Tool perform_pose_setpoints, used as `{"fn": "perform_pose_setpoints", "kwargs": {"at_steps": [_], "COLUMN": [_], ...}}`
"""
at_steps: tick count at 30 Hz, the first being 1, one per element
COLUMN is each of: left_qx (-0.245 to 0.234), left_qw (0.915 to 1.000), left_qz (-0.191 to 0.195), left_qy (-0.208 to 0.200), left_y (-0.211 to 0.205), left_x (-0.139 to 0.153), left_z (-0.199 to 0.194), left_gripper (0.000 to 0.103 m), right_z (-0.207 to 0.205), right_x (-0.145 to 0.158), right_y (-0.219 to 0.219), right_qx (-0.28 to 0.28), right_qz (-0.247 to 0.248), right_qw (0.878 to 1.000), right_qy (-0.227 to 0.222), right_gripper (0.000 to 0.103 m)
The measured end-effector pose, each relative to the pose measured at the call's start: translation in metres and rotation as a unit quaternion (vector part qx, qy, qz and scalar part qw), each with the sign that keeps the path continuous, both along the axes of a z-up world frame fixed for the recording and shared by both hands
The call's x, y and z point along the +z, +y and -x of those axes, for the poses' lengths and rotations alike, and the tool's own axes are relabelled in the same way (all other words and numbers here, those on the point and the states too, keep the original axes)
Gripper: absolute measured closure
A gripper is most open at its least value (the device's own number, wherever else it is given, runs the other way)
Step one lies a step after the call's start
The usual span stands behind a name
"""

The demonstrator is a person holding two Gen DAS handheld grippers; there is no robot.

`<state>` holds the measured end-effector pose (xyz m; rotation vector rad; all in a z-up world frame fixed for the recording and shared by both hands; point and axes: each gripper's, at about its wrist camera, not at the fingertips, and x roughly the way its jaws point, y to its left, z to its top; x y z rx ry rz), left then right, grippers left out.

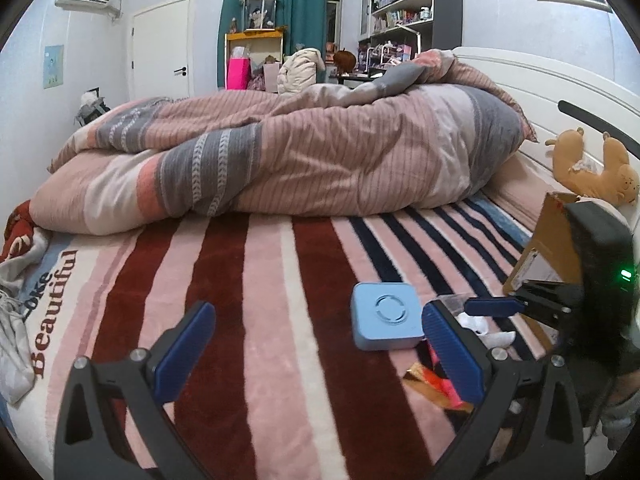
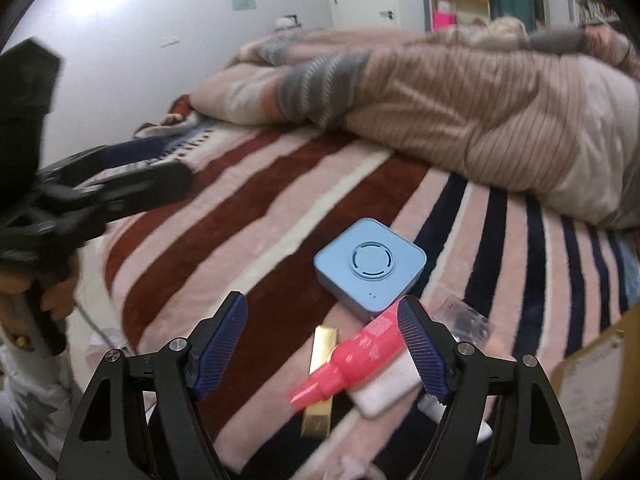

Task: Organize rigid objects
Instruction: 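Grasp the light blue square box with the right gripper, then carry the blue box into the cardboard box and open the right gripper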

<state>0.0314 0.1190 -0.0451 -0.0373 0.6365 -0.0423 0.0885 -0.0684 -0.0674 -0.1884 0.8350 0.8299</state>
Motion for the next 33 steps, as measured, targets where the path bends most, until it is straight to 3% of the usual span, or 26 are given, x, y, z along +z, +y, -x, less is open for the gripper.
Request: {"fn": "perform_pose_setpoints", "kwargs": {"at_steps": [5,10,17,21,25,28,33], "left_qx": [-0.002,0.004,0.024,0.023,0.017,0.0,-0.035], "left_qw": [0.9999,0.9999,0.9997,0.9996,0.9994,0.9979,0.9938], "left_qz": [0.011,-0.002,0.001,-0.003,0.015,0.045,0.09], "left_qy": [0.011,0.015,0.01,0.016,0.028,0.046,0.056], "left_y": [0.01,0.013,0.025,0.031,0.037,0.04,0.037], "left_x": [-0.014,-0.021,-0.03,-0.035,-0.039,-0.044,-0.045], "left_z": [-0.007,-0.011,-0.017,-0.02,-0.025,-0.03,-0.03], "left_gripper": [0.001,0.001,0.001,0.001,0.001,0.001,0.001], "right_z": [-0.034,-0.061,-0.081,-0.084,-0.088,-0.094,-0.079], "right_x": [-0.028,-0.048,-0.055,-0.054,-0.058,-0.067,-0.057], "right_y": [0.015,0.036,0.063,0.079,0.095,0.098,0.074], "right_qx": [-0.028,-0.05,-0.047,-0.029,-0.027,-0.018,-0.007], "right_qz": [0.004,0.034,0.004,0.021,0.073,0.098,0.053], "right_qw": [0.999,0.996,0.997,0.998,0.995,0.993,0.998], "right_qy": [0.039,0.065,0.063,0.058,0.055,0.061,0.04], "right_gripper": [0.021,0.014,0.009,0.009,0.009,0.018,0.022]}}
